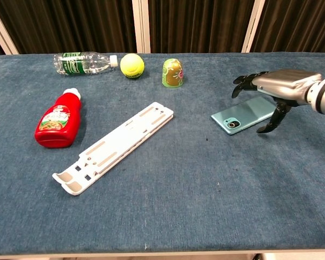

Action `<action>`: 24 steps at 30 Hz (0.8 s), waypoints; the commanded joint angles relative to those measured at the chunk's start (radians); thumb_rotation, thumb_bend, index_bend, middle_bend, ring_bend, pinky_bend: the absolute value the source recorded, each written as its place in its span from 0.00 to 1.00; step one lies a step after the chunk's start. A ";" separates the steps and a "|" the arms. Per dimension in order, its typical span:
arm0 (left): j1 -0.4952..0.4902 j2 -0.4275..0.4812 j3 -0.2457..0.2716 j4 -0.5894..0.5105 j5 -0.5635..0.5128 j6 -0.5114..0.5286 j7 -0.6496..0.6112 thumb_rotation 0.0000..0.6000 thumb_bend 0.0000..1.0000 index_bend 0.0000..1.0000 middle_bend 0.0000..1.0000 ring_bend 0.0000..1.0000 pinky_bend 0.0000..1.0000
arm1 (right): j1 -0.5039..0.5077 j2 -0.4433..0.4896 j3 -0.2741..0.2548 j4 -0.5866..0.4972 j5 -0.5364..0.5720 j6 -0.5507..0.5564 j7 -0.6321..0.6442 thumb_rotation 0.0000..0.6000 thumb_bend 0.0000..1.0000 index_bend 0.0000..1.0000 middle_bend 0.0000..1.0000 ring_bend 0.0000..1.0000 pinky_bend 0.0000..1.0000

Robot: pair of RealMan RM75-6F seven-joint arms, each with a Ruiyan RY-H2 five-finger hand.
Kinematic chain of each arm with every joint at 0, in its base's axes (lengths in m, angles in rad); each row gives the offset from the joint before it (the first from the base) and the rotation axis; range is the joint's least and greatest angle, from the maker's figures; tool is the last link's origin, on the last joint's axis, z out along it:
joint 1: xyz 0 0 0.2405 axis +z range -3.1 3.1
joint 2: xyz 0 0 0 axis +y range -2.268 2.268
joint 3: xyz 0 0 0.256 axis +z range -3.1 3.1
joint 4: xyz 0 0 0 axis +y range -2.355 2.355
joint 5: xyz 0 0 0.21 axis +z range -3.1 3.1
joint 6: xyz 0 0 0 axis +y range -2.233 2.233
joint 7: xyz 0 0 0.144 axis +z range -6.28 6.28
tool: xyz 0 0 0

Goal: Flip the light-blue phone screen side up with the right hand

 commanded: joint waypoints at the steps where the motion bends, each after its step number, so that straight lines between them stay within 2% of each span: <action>1: 0.000 0.002 -0.001 -0.001 -0.003 -0.003 0.002 1.00 0.10 0.12 0.03 0.00 0.00 | 0.020 -0.025 -0.006 0.038 0.010 -0.013 -0.006 1.00 0.29 0.27 0.06 0.00 0.03; 13: 0.000 -0.001 -0.002 -0.001 -0.014 -0.011 0.006 1.00 0.10 0.12 0.03 0.00 0.00 | 0.039 -0.045 -0.025 0.096 0.005 -0.010 0.049 1.00 0.31 0.31 0.07 0.00 0.05; 17: -0.002 -0.002 -0.002 0.001 -0.016 -0.015 0.006 1.00 0.10 0.12 0.03 0.00 0.00 | 0.044 -0.052 -0.035 0.114 -0.002 -0.010 0.061 1.00 0.32 0.35 0.09 0.00 0.05; 20: -0.002 -0.003 -0.003 0.002 -0.018 -0.016 0.003 1.00 0.10 0.12 0.03 0.00 0.00 | 0.050 -0.053 -0.042 0.120 -0.001 -0.016 0.055 1.00 0.36 0.39 0.10 0.00 0.05; 24: -0.003 -0.005 -0.003 0.006 -0.018 -0.018 0.001 1.00 0.10 0.12 0.03 0.00 0.00 | 0.055 -0.048 -0.050 0.118 0.005 -0.026 0.047 1.00 0.42 0.39 0.11 0.00 0.05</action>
